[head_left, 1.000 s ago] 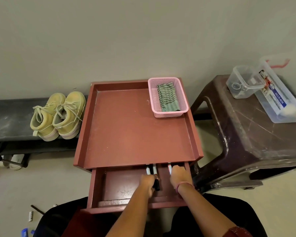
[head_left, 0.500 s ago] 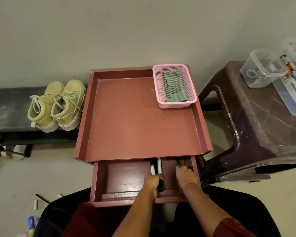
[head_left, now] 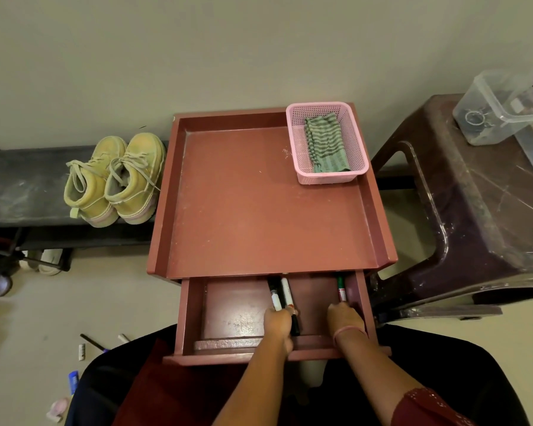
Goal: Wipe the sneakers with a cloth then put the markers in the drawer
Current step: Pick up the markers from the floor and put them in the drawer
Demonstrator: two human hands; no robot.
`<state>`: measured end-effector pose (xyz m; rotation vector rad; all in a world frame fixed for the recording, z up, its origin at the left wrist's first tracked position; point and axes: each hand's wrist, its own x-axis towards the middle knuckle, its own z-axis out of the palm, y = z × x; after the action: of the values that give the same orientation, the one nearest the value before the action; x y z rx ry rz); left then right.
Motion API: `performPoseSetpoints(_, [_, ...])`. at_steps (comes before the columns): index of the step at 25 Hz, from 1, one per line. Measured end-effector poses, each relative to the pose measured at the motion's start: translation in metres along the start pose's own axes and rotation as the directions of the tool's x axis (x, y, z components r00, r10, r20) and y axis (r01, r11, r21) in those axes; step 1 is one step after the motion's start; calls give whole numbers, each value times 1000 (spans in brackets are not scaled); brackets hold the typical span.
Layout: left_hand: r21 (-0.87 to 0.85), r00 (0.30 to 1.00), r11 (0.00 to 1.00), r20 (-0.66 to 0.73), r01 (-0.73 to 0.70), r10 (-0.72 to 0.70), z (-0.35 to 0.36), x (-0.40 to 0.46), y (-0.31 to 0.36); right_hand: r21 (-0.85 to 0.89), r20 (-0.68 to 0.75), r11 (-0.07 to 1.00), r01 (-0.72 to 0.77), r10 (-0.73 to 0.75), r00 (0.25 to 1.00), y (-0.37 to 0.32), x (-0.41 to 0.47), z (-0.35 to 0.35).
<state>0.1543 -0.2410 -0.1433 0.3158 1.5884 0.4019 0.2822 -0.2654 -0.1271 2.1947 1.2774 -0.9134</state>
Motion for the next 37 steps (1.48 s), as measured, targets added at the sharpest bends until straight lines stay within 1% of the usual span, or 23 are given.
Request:
performPoseSetpoints(3, [-65, 1000, 998, 12, 3, -3, -1, 1, 1, 57, -4, 998, -14, 15, 1000, 1, -4, -3])
performPoseSetpoints(5, [-102, 999, 995, 30, 16, -13, -2, -2, 4, 176, -31, 984, -3, 9, 999, -1, -6, -9])
performPoseSetpoints(6, [-115, 999, 993, 41, 22, -17, -3, -3, 4, 248, -80, 968, 47, -28, 996, -4, -3, -10])
performPoseSetpoints(7, [-125, 998, 992, 57, 30, -23, -3, -4, 5, 399, -116, 913, 83, -39, 992, -6, -2, -11])
performPoseSetpoints(8, [-132, 996, 991, 80, 37, -27, -3, -5, 6, 574, -107, 813, 93, -38, 994, -11, -1, -14])
performPoseSetpoints(9, [-139, 994, 989, 108, 46, -31, -3, -6, 7, 730, -53, 681, 66, -39, 998, -17, 0, -16])
performPoseSetpoints(10, [-135, 990, 989, 136, 54, -36, -2, -7, 7, 809, 10, 587, 34, -71, 997, -23, -1, -19])
performPoseSetpoints(13, [-115, 981, 991, 189, 72, -49, -2, -12, 9, 830, 103, 556, -38, -86, 991, -33, -1, -21])
performPoseSetpoints(15, [-128, 981, 988, 187, 81, -56, -2, -13, 10, 843, 103, 535, -58, -55, 993, -33, 2, -20])
performPoseSetpoints(16, [-128, 984, 988, 169, 84, -61, -2, -13, 9, 830, 85, 554, -57, -25, 996, -32, 4, -20])
performPoseSetpoints(17, [-121, 989, 989, 132, 83, -67, -1, -12, 9, 779, 38, 625, -42, 20, 999, -30, 4, -23])
performPoseSetpoints(18, [-109, 994, 991, 86, 77, -68, -1, -10, 8, 678, -30, 734, -21, 57, 998, -28, 6, -25])
performPoseSetpoints(20, [-95, 997, 993, 28, 68, -66, -2, -7, 7, 419, -173, 908, -1, 81, 982, -19, 8, -25])
performPoseSetpoints(23, [-72, 997, 995, 34, 74, -72, -4, -6, 7, 223, -228, 973, 54, -2, 974, -6, 13, -21])
performPoseSetpoints(25, [-78, 995, 993, 53, 83, -79, -4, -7, 7, 116, -226, 989, 90, -62, 972, -2, 18, -18])
performPoseSetpoints(27, [-83, 994, 992, 70, 93, -87, -4, -7, 8, 43, -196, 996, 74, -64, 979, -3, 18, -15])
performPoseSetpoints(28, [-69, 993, 993, 74, 97, -92, -4, -7, 7, 46, -175, 996, 71, -62, 983, -6, 16, -14])
performPoseSetpoints(29, [-50, 993, 994, 78, 98, -94, -4, -7, 7, 107, -171, 992, 72, -53, 984, -11, 14, -13])
performPoseSetpoints(30, [-35, 992, 995, 90, 97, -93, -4, -7, 7, 243, -171, 966, 84, -42, 984, -15, 12, -13])
performPoseSetpoints(31, [-30, 990, 995, 112, 94, -91, -3, -6, 7, 436, -161, 894, 107, -39, 986, -19, 10, -13])
performPoseSetpoints(33, [-23, 982, 995, 166, 96, -91, -2, -7, 8, 741, -40, 668, 70, -60, 997, -28, 8, -13])
performPoseSetpoints(34, [-17, 978, 995, 187, 98, -93, -1, -8, 8, 806, -2, 591, 49, -80, 997, -31, 6, -15])
performPoseSetpoints(37, [12, 974, 994, 199, 105, -105, -1, -8, 7, 826, 36, 563, 19, -87, 996, -30, 12, -12])
